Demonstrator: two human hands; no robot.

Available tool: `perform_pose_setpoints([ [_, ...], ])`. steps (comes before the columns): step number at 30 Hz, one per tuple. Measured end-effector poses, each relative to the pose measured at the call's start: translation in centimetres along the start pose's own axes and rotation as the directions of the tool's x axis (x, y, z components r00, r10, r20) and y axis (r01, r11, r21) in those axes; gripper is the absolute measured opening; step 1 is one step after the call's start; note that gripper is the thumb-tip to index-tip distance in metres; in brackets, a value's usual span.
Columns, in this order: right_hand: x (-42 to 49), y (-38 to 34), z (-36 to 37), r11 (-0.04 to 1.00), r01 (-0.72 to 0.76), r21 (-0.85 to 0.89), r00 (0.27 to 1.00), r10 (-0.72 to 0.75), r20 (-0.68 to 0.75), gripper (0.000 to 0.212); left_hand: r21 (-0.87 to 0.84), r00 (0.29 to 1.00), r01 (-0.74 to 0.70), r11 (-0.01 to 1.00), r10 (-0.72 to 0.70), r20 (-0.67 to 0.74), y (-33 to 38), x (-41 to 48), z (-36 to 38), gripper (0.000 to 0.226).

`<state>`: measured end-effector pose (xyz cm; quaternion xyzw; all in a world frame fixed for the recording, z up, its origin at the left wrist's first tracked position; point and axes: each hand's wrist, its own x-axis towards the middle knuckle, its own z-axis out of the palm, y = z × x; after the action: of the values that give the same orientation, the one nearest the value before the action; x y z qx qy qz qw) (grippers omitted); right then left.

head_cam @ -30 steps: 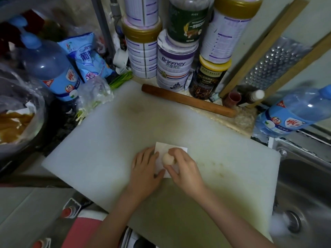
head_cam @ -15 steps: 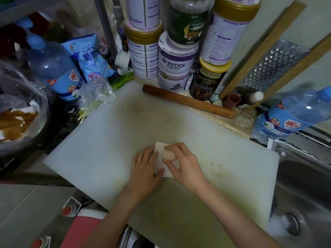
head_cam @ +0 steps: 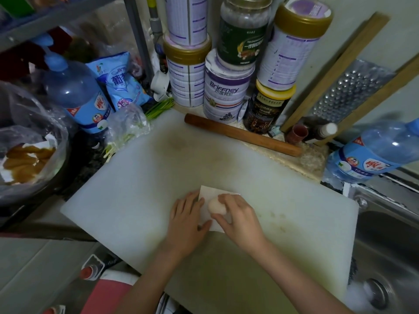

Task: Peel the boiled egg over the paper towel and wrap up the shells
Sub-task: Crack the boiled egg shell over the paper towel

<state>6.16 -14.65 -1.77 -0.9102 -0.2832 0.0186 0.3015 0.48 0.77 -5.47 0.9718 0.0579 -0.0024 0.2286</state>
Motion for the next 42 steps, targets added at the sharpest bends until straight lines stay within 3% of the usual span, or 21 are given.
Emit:
perform_pose_setpoints([
  [5, -0.2, -0.3, 0.3, 1.0, -0.011, -0.021, 0.999, 0.012, 0.034, 0.027, 0.005, 1.0, 0.008, 1.0, -0.008, 0.002, 0.1, 0.1, 0.0, 0.056],
  [8, 0.2, -0.1, 0.3, 0.992, 0.034, -0.123, 0.997, -0.025, 0.073, 0.029, 0.011, 1.0, -0.001, 1.0, 0.001, -0.014, 0.1, 0.1, 0.0, 0.057],
  [13, 1.5, -0.5, 0.2, 0.99, -0.009, -0.14, 0.974, 0.04, 0.222, 0.051, -0.003, 0.999, 0.001, 1.0, -0.001, 0.052, -0.5, 0.1, 0.3, 0.061],
  [18, 1.8, -1.8, -1.1, 0.951, -0.189, 0.243, 0.981, 0.196, -0.002, 0.031, -0.021, 0.999, 0.003, 1.0, -0.002, 0.039, -0.4, 0.0, 0.2, 0.062],
  [20, 1.7, -1.9, -1.1, 0.934, -0.206, 0.291, 0.975, 0.223, -0.026, 0.029, -0.008, 0.999, 0.003, 1.0, -0.002, 0.044, -0.5, 0.1, 0.3, 0.063],
  [25, 0.0, -0.9, 0.1, 0.986, -0.103, 0.133, 0.994, 0.106, -0.01, 0.028, -0.026, 0.999, 0.006, 1.0, -0.005, 0.037, -0.4, 0.1, 0.2, 0.06],
  [29, 0.0, -0.3, 0.2, 0.983, -0.139, 0.123, 0.99, 0.141, -0.008, 0.03, -0.013, 0.998, 0.017, 1.0, -0.016, 0.061, -0.5, 0.1, 0.2, 0.061],
  [33, -0.4, -0.3, 0.0, 0.998, 0.0, 0.057, 1.0, -0.001, 0.015, 0.033, -0.012, 0.999, 0.009, 1.0, -0.009, 0.039, -0.4, 0.1, 0.2, 0.058],
  [42, -0.4, -0.4, 0.0, 0.999, -0.015, 0.03, 0.999, 0.014, 0.037, 0.031, -0.005, 1.0, 0.01, 1.0, -0.01, 0.026, -0.3, 0.1, 0.3, 0.058],
])
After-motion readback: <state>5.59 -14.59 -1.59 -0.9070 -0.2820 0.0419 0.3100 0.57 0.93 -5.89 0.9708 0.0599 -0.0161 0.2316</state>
